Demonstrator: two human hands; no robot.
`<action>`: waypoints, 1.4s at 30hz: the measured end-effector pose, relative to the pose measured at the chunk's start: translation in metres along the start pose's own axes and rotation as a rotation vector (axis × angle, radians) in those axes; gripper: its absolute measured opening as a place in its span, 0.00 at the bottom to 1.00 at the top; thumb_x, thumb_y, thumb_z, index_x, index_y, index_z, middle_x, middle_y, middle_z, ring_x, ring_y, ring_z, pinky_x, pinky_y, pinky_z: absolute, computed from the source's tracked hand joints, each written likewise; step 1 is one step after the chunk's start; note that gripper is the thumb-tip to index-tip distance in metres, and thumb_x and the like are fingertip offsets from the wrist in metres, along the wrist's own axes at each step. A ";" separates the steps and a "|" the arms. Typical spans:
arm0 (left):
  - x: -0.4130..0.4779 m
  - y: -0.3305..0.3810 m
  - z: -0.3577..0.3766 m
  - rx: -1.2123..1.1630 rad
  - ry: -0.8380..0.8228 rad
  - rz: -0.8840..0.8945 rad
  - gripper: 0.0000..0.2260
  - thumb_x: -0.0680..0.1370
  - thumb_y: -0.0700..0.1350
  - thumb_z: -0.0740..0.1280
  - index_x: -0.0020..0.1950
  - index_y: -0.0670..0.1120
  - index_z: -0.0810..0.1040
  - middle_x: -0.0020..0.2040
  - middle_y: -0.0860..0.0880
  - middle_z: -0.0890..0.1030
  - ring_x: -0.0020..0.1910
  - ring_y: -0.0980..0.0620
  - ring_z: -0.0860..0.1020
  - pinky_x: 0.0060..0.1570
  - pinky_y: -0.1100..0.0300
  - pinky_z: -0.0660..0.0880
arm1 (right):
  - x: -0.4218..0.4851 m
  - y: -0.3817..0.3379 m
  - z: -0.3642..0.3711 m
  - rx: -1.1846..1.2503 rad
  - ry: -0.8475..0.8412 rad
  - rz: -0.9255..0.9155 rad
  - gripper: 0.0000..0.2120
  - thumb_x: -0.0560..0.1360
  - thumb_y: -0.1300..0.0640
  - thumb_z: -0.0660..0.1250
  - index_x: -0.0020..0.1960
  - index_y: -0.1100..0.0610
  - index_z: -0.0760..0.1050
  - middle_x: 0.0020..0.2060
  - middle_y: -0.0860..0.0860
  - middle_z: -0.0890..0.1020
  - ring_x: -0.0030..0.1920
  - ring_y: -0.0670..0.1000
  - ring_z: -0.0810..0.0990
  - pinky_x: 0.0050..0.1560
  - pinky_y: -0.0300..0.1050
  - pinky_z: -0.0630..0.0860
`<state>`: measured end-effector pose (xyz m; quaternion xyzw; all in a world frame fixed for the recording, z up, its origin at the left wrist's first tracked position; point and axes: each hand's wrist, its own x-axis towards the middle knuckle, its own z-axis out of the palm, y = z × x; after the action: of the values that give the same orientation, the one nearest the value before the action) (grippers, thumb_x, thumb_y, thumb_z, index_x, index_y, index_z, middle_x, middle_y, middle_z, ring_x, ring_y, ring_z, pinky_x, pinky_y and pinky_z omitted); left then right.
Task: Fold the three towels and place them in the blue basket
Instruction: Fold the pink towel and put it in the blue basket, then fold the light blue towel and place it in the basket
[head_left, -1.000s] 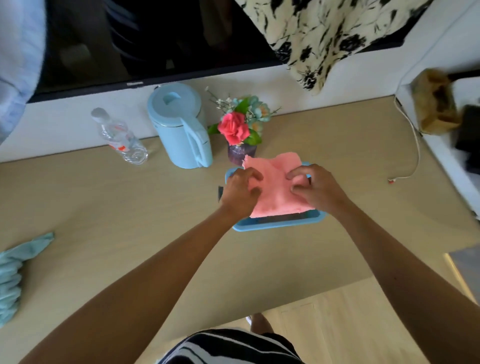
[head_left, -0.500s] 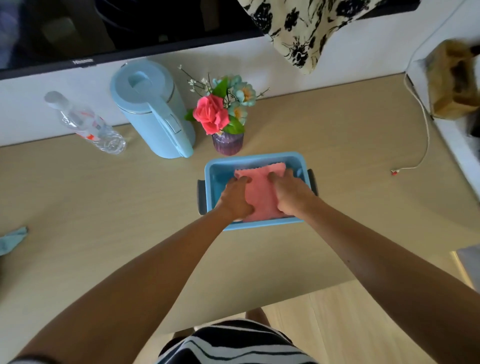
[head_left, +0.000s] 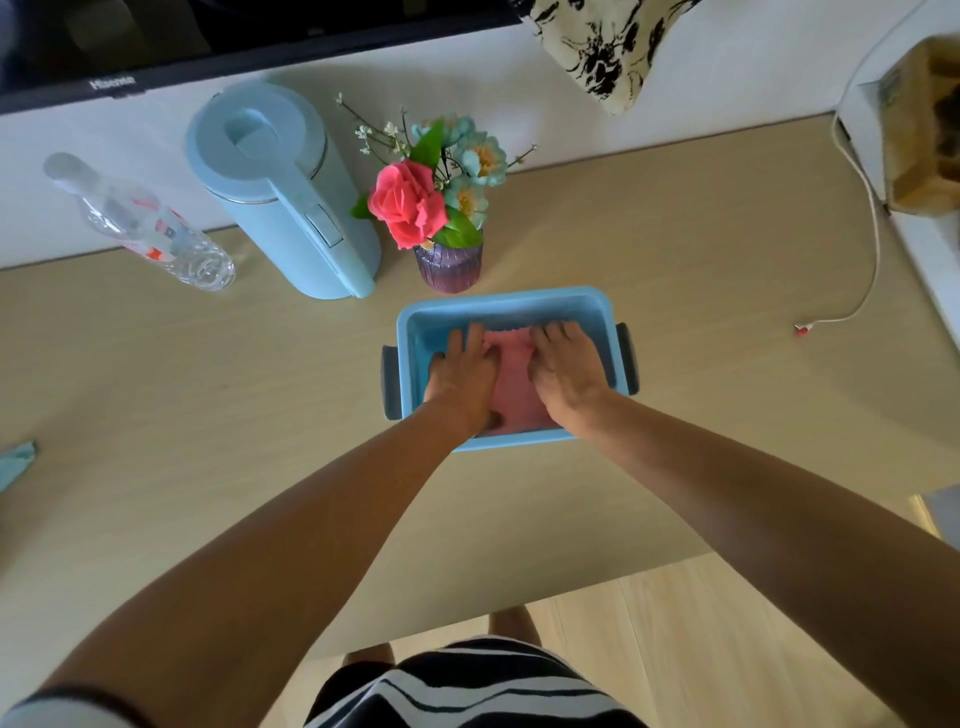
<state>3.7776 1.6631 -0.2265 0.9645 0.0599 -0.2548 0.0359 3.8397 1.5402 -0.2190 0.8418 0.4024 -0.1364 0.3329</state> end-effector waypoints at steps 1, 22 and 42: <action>0.001 0.000 0.001 0.036 -0.001 0.009 0.39 0.68 0.61 0.75 0.72 0.46 0.65 0.69 0.43 0.60 0.67 0.40 0.63 0.59 0.46 0.74 | 0.002 -0.001 0.003 0.010 -0.007 -0.005 0.20 0.75 0.53 0.69 0.67 0.53 0.75 0.65 0.54 0.71 0.67 0.56 0.70 0.72 0.51 0.64; -0.142 -0.086 -0.045 -1.085 0.564 -0.084 0.24 0.70 0.43 0.78 0.64 0.47 0.77 0.55 0.49 0.82 0.52 0.54 0.81 0.51 0.63 0.78 | -0.058 -0.019 -0.089 1.443 0.495 0.107 0.24 0.72 0.55 0.76 0.66 0.57 0.76 0.59 0.53 0.81 0.59 0.52 0.81 0.64 0.47 0.74; -0.295 -0.285 0.084 -1.128 0.750 -0.636 0.18 0.75 0.47 0.74 0.63 0.48 0.78 0.60 0.52 0.79 0.59 0.55 0.76 0.57 0.57 0.76 | -0.054 -0.246 -0.227 1.529 0.489 -0.252 0.24 0.74 0.58 0.74 0.68 0.54 0.74 0.58 0.49 0.80 0.57 0.44 0.80 0.58 0.40 0.76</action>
<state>3.4435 1.9081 -0.1642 0.7580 0.4656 0.1625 0.4270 3.6077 1.7724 -0.1343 0.7908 0.3510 -0.2223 -0.4495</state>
